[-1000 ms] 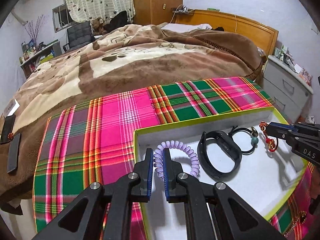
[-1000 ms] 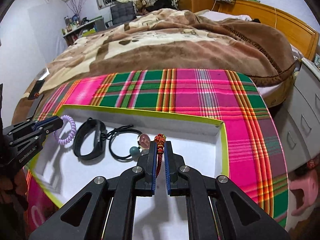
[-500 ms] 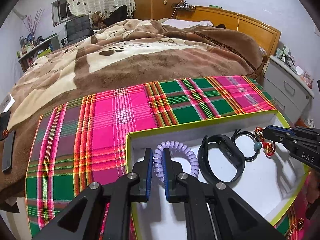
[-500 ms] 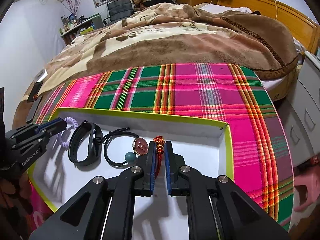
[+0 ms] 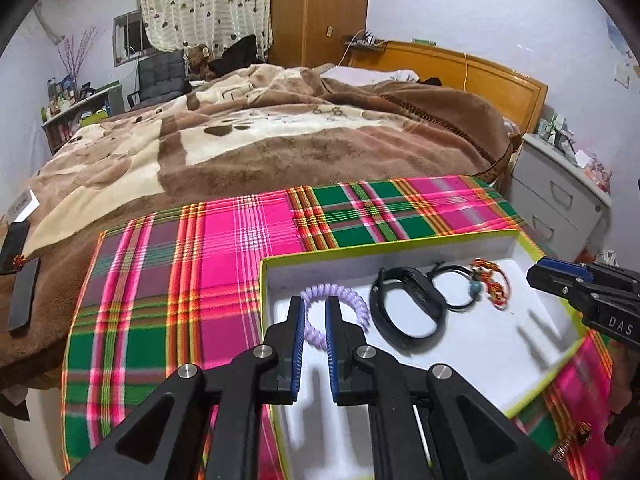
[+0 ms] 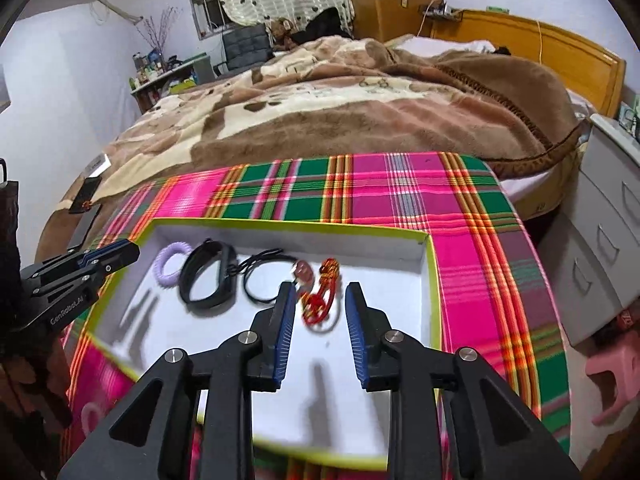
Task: Organize jewelry
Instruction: 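Carry both items into the yellow box and open both tools to release them, then move both open tools back over the remaining jewelry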
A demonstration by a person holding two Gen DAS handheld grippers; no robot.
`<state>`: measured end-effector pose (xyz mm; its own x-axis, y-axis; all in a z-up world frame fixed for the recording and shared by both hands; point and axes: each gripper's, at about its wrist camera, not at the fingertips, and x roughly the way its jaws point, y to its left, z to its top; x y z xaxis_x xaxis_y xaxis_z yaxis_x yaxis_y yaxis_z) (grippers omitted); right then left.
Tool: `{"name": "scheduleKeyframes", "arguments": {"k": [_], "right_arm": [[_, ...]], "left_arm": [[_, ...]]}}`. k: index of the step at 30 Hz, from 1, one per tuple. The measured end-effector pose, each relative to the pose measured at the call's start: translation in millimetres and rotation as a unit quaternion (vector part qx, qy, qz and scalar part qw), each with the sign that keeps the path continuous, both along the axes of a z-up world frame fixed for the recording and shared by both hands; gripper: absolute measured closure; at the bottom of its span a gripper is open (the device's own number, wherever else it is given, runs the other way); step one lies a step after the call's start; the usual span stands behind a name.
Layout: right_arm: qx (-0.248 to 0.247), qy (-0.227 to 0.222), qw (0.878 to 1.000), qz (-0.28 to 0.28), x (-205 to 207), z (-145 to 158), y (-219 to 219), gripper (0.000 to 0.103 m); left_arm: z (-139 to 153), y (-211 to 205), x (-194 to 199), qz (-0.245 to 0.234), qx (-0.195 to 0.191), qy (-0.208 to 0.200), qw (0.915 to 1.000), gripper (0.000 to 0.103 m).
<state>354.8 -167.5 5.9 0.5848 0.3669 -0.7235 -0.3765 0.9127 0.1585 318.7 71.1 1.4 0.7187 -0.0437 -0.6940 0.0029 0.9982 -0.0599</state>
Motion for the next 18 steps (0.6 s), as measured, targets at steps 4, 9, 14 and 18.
{"name": "scheduleKeyframes", "arguments": {"k": [4, 9, 14, 18], "right_arm": [[0.007, -0.023, 1.0, 0.005, -35, 11, -4, 0.076], [0.012, -0.05, 0.999, 0.008, -82, 20, -11, 0.074], [0.017, -0.082, 0.996, 0.009, -135, 27, -19, 0.07], [0.017, -0.096, 0.995, 0.004, -173, 25, -26, 0.07]], "left_arm": [[12, -5, -33, -0.003, -0.008, -0.018, 0.9998, 0.094], [25, -14, -87, -0.008, -0.015, -0.045, 0.9988, 0.094], [33, -27, -144, -0.01, -0.015, -0.074, 0.9971, 0.094], [34, -35, -181, -0.01, -0.012, -0.087, 0.9961, 0.094]]}}
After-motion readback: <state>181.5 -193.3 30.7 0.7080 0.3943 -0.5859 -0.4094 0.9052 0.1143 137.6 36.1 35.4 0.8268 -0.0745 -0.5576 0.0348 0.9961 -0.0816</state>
